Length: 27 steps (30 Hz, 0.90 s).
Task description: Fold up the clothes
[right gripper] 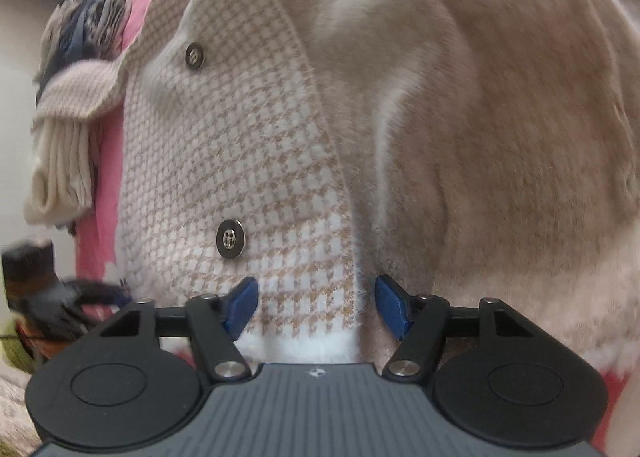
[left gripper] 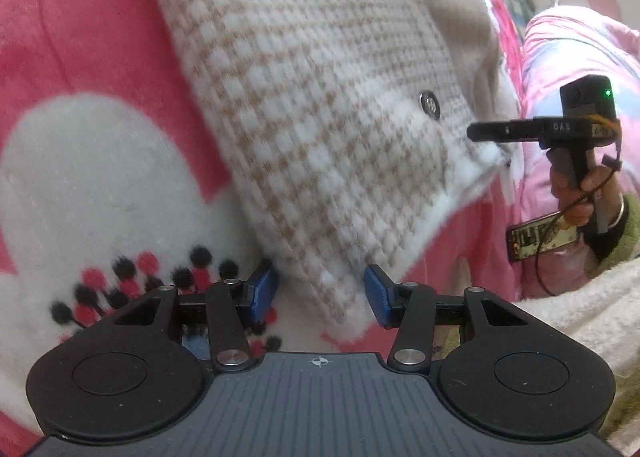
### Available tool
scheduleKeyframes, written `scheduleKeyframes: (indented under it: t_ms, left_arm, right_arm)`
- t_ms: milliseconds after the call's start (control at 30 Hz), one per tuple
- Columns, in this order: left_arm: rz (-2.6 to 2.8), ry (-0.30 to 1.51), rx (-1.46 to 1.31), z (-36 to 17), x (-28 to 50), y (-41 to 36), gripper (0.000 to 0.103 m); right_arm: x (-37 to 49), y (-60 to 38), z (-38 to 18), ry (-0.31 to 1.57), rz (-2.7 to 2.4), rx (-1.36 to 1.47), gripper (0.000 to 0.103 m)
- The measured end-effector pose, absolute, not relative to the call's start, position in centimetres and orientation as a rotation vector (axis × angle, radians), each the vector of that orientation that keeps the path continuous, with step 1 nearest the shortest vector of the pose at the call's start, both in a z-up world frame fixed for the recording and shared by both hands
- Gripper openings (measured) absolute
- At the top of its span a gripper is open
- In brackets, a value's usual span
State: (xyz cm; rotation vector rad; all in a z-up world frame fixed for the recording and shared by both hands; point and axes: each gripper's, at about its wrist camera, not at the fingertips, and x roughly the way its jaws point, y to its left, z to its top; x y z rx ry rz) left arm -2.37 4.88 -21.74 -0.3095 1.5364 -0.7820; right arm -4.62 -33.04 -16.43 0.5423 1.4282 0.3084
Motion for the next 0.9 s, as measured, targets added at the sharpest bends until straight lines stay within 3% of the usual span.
scheduleKeyframes:
  t_ms: [33, 67, 100, 133, 200, 467, 833, 900]
  left_arm:
    - [-0.759, 1.534, -0.325, -21.8, -2.4, 4.9, 0.044]
    - [-0.734, 1.533, -0.342, -21.9, -2.3, 5.1, 0.031]
    - [-0.71, 1.532, -0.357, -22.0, -2.3, 5.4, 0.015]
    - [-0.695, 1.533, -0.383, -22.1, -2.2, 5.9, 0.01]
    - [-0.685, 1.534, -0.44, -21.9, -2.0, 7.0, 0.006]
    - [-0.71, 1.532, -0.387, -21.3, -2.0, 7.2, 0.005]
    - [-0.754, 1.574, -0.232, -21.1, -2.0, 6.5, 0.008]
    - [-0.786, 1.584, -0.174, -19.9, -1.8, 6.7, 0.012]
  right_arm:
    - [-4.7, -33.0, -16.4, 1.421, 0.308, 0.54, 0.057]
    - [-4.7, -32.9, -16.3, 1.414, 0.308, 0.537, 0.051]
    - [-4.7, -32.9, -16.3, 1.407, 0.307, 0.535, 0.036]
    - [-4.7, -32.8, -16.1, 1.399, 0.307, 0.537, 0.022]
    - [-4.8, -33.1, -15.6, 1.375, 0.312, 0.565, 0.008]
    - [-5.5, -32.4, -13.0, 1.301, 0.368, 0.54, 0.007]
    - [-5.9, -31.3, -16.5, 1.361, 0.357, 0.372, 0.006]
    - [-5.7, -30.9, -16.1, 1.383, 0.371, 0.34, 0.014]
